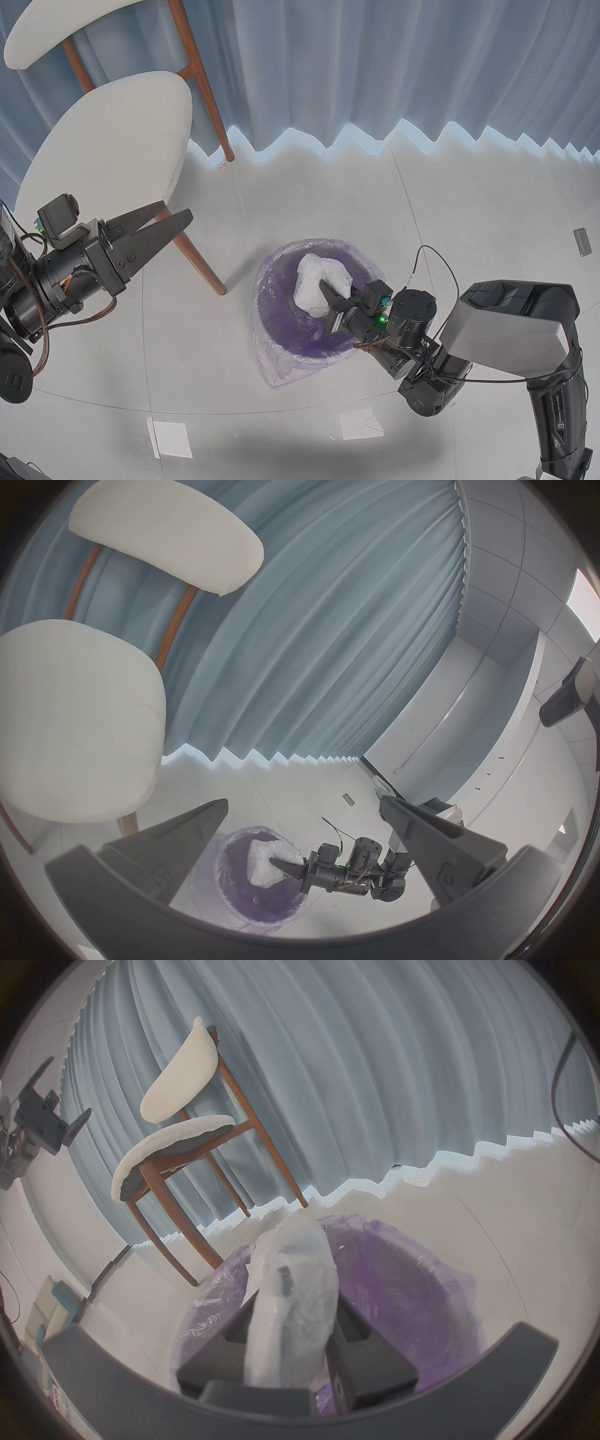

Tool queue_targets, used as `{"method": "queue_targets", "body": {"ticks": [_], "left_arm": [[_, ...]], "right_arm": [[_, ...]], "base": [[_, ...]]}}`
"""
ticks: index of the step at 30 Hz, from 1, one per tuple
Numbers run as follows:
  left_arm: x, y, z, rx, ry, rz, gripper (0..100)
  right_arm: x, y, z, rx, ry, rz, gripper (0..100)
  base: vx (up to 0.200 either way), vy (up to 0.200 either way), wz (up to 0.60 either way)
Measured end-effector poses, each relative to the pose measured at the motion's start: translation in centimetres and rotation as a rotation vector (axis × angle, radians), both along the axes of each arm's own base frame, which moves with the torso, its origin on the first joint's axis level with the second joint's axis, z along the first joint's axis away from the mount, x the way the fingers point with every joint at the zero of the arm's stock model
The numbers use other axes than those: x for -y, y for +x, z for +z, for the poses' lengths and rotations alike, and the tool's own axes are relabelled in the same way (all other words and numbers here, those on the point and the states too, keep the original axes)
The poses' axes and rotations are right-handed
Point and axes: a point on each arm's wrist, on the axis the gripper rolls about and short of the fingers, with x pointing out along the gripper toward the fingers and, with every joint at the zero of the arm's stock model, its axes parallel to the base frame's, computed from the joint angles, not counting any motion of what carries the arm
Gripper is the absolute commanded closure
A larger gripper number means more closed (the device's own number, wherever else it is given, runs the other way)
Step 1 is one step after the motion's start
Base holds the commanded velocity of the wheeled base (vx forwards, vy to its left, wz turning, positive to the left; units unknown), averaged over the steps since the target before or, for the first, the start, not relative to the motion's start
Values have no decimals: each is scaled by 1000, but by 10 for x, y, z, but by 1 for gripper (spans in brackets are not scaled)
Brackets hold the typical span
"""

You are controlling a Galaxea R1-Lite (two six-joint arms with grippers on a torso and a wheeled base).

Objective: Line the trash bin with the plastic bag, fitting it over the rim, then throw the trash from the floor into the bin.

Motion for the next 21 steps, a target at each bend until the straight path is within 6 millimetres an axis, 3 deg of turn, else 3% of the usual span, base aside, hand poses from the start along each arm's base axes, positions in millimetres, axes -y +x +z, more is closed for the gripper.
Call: {"method": "queue_targets", "body": {"ticks": [4, 5, 16, 21], "left_arm": [[0, 0, 0, 0, 0, 0, 0], [0, 0, 0, 0, 0, 0, 0], [0, 0, 1, 3, -1, 2, 0], [-2, -1, 2, 11, -4, 14, 0]], "right_arm": [[-2, -2, -2, -5, -6, 5, 100], [-1, -2, -3, -7, -7, 5, 0], [3, -11, -1, -39, -4, 11, 0], [12, -21, 15, -40, 8, 12, 0]], "base": [[0, 0, 0], [0, 0, 0], [0, 0, 0], [0, 0, 0]]}}
